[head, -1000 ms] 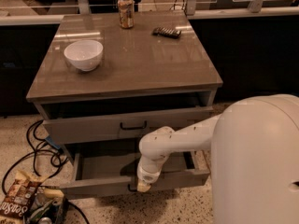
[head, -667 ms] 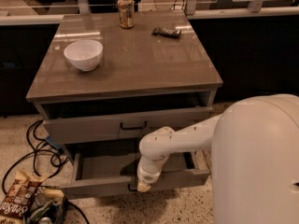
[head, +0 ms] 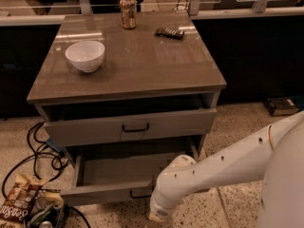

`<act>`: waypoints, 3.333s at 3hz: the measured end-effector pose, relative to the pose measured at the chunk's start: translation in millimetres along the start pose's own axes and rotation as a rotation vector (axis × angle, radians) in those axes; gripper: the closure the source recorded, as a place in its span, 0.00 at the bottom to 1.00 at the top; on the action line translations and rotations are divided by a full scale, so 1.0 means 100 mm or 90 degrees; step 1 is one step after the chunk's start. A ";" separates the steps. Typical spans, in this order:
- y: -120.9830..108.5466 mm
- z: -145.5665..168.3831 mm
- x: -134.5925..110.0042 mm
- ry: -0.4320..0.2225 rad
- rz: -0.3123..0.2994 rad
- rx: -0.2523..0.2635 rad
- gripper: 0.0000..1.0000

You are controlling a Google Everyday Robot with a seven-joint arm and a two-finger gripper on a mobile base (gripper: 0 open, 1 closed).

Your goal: Open middle drawer

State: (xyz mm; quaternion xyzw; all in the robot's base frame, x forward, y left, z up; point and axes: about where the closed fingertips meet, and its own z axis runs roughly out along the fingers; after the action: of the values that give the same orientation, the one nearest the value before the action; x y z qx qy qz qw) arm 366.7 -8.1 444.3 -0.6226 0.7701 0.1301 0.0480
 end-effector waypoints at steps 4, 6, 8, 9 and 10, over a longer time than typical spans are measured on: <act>0.06 0.05 0.07 0.011 0.000 -0.011 0.08; 0.06 0.05 0.07 0.012 0.000 -0.014 0.00; 0.24 -0.65 0.10 -0.024 -0.013 0.053 0.00; 0.33 -1.24 0.10 -0.066 -0.023 0.137 0.00; 0.26 -1.77 0.11 -0.128 0.012 0.216 0.00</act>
Offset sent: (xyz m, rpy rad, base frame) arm -0.0068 -0.0048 -0.0049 -0.0122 0.0176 0.0043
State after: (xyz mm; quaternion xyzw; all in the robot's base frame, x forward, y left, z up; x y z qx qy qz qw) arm 354.9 -59.5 616.0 -0.5821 0.7781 0.0605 0.2280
